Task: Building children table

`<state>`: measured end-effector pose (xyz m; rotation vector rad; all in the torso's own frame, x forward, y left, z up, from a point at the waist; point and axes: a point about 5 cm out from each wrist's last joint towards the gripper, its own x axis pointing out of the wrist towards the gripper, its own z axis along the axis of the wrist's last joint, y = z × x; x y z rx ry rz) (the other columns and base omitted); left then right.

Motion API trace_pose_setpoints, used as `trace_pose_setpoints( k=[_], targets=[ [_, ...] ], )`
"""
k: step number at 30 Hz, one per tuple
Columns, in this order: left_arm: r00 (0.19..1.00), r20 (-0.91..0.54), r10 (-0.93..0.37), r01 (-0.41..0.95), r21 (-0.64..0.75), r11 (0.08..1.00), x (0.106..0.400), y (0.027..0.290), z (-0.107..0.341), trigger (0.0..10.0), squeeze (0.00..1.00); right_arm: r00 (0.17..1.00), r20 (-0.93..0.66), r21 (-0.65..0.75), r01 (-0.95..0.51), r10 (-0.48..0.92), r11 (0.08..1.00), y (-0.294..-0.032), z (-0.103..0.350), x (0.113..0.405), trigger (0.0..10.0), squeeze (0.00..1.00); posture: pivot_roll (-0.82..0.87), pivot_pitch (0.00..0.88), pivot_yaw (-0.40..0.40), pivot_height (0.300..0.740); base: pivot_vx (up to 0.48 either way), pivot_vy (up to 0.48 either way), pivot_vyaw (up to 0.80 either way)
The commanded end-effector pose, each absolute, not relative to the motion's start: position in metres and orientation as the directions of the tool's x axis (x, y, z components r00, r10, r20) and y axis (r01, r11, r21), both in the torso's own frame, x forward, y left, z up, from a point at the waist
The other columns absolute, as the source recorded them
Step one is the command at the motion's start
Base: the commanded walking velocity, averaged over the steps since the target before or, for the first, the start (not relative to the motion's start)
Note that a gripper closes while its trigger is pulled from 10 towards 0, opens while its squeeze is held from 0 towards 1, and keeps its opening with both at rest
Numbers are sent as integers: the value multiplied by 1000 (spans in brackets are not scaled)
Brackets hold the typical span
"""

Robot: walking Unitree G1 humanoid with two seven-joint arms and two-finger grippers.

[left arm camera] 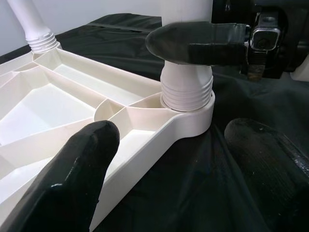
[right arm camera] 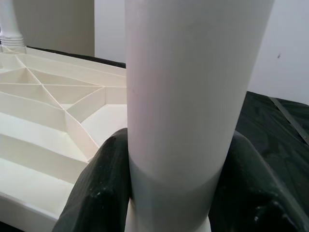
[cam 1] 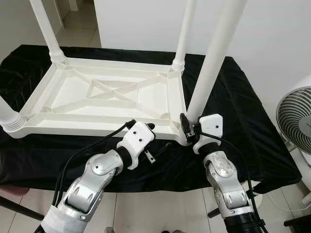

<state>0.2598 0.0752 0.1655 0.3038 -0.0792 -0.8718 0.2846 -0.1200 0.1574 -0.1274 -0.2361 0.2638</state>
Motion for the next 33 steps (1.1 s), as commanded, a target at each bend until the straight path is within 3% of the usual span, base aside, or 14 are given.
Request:
trace_pose_setpoints(
  k=[1,6,22,33],
  targets=[
    [581,-87,-809,793,282,540,253,73,163,10000,0,941,120,-164,-295,316,941,-118,138,280,10000,0,120,108,-26,740,0,0,0],
    [581,-92,-809,795,276,540,251,74,163,10000,0,934,88,-149,-332,347,932,-125,131,276,10000,0,116,117,-23,740,0,0,0],
    [576,-94,-812,799,275,535,250,74,164,10000,0,969,35,25,-245,244,969,-142,128,285,10000,0,116,112,-20,740,0,0,0],
    [580,-94,-809,797,274,539,250,76,164,10000,0,970,24,26,-243,242,970,-143,124,284,10000,0,116,105,-19,740,0,0,0]
  ],
)
